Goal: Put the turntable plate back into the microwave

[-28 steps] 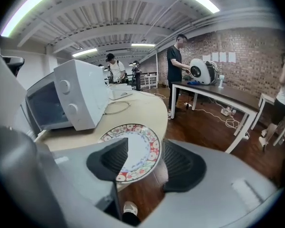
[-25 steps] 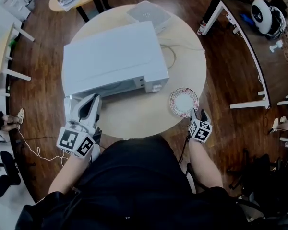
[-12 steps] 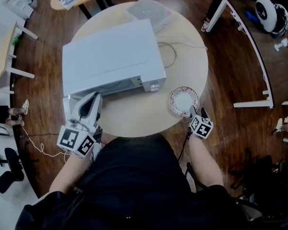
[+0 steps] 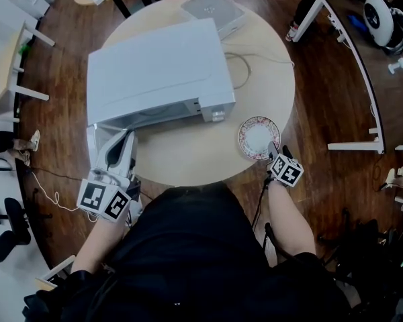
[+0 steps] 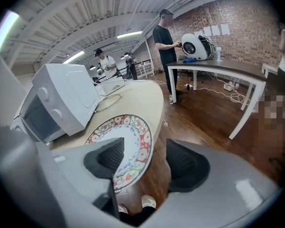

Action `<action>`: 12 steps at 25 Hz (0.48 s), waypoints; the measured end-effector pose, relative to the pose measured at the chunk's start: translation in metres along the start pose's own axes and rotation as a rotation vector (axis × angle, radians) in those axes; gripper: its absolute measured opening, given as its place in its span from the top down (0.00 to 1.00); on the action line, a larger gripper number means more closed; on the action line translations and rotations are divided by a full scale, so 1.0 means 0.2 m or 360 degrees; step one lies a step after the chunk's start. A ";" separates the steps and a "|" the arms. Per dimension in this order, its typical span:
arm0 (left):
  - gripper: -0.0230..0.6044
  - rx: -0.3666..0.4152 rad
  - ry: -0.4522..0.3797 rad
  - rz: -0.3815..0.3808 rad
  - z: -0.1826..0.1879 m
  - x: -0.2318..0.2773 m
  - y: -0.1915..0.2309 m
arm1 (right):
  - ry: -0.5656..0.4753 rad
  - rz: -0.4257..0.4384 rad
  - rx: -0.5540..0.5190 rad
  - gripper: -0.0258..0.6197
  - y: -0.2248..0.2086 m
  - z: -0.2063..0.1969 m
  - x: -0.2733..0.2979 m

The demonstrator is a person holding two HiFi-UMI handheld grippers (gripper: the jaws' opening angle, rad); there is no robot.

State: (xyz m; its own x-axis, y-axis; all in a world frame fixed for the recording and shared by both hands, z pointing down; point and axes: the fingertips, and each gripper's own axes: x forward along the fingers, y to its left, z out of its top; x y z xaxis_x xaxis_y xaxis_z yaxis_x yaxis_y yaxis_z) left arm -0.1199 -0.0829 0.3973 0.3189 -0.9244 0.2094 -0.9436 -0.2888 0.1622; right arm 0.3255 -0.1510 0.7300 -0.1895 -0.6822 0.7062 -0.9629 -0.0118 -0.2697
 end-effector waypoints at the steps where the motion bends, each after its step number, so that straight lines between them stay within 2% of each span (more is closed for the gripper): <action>1: 0.96 -0.0009 0.0002 0.0014 -0.01 -0.01 0.01 | 0.0006 0.0008 0.0011 0.53 0.01 0.00 0.01; 12: 0.96 0.0007 -0.0009 0.0096 0.02 -0.10 0.10 | 0.0102 0.0060 0.0087 0.54 0.06 -0.05 0.12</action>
State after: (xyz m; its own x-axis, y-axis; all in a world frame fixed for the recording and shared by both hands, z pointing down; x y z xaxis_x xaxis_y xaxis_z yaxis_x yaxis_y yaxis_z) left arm -0.1453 -0.0708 0.3921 0.2611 -0.9415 0.2132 -0.9614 -0.2337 0.1452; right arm 0.3083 -0.1603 0.7501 -0.2389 -0.6345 0.7350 -0.9432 -0.0284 -0.3311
